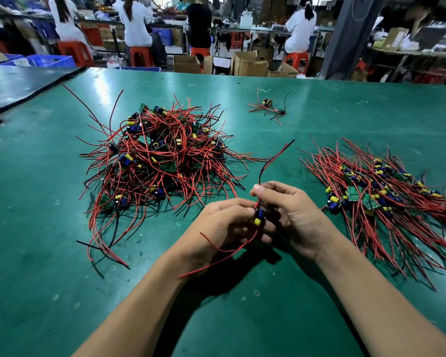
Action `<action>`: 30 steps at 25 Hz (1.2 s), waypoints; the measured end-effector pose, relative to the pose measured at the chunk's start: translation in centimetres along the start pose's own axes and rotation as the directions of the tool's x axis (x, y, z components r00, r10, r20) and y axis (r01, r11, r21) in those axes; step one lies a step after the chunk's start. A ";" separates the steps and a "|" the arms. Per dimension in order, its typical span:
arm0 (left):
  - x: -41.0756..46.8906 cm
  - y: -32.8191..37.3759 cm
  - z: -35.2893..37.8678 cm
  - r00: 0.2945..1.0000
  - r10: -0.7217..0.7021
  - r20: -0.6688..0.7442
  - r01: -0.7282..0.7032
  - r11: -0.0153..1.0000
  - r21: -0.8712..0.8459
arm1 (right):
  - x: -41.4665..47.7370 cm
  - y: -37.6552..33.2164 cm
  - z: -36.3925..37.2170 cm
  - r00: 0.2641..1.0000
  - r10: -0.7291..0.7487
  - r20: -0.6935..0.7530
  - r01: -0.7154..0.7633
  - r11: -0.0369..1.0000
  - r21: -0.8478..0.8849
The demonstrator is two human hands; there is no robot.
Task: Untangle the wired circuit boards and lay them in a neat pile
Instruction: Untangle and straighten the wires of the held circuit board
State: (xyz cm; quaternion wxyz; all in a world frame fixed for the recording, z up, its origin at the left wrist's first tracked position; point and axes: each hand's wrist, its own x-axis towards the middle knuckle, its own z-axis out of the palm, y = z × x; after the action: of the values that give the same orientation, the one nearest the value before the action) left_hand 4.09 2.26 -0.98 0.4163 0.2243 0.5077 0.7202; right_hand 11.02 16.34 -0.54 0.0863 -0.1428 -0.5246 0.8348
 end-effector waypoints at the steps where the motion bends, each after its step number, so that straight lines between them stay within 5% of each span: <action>1: 0.1 -0.1 0.1 0.999 0.000 -0.036 0.001 0.999 0.039 | 0.2 0.0 -0.1 1.000 -0.006 -0.018 0.006 1.000 0.002; 13: 0.4 -0.3 0.4 0.943 0.126 -0.309 -0.100 0.990 0.099 | 0.5 1.1 1.0 0.969 -0.136 -0.207 0.086 0.968 -0.234; 21: 0.4 -0.5 0.3 0.964 0.124 -0.235 -0.092 0.985 0.144 | -0.1 1.1 1.2 0.999 -0.012 -0.042 0.004 0.980 -0.197; 30: 0.3 -0.4 0.7 0.963 0.124 -0.241 -0.067 0.971 0.229 | 1.1 0.3 0.1 0.936 -0.153 -0.317 0.115 0.984 -0.136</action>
State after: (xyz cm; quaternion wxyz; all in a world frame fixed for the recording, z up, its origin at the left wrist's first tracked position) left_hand 4.59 2.94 -1.07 0.2855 0.1993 0.6213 0.7020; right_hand 9.97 16.46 -0.95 0.2202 -0.2477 -0.5590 0.7601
